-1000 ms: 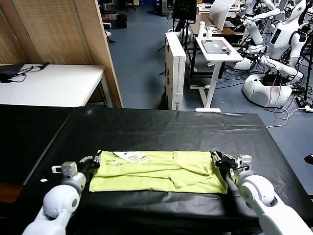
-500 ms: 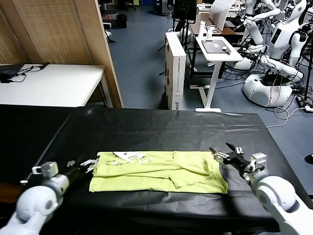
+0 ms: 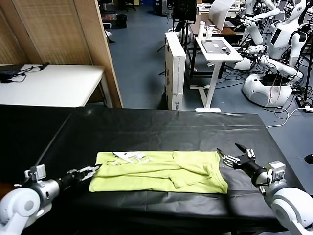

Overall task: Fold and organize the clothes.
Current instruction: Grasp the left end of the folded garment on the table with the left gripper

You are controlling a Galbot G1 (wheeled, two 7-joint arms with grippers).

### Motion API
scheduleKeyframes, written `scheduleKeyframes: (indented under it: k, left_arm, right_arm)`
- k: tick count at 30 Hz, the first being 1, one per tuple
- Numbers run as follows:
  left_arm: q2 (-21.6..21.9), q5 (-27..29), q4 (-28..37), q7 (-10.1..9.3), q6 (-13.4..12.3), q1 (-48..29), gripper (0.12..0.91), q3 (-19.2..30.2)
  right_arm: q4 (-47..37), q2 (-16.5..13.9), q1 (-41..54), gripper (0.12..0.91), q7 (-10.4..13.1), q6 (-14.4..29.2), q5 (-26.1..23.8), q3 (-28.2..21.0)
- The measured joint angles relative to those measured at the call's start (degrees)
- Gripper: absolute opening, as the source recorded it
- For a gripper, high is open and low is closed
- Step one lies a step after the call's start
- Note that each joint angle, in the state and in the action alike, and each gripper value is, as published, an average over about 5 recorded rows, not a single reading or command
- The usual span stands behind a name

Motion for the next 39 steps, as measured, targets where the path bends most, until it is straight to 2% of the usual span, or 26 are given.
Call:
scheduleKeyframes:
  k: [14, 26, 34, 39]
  left_arm:
    - [-2.59, 3.02, 0.4, 0.57, -0.19, -0.34, 0.907, 1.72]
    - [-4.08, 3.14, -0.07, 0.73, -0.14, -0.41, 0.901, 2.43]
    - [-4.31, 2.73, 0.3, 0.49, -0.11, -0.68, 0.822, 2.64]
    - [-4.27, 2.68, 0.57, 0.34, -0.12, -0.65, 0.685, 2.62]
  right_arm:
    - [0.79, 0.02, -0.26, 0.907, 0.2, -0.83, -0.23, 0.0]
    - [1.3, 0.14, 0.38, 0.907, 0.34, -1.0, -0.51, -1.18]
    - [1.33, 0.25, 0.28, 0.907, 0.34, -1.01, -1.03, -1.44]
    - [1.36, 0.51, 0.38, 0.907, 0.34, -1.0, -1.66, -1.94]
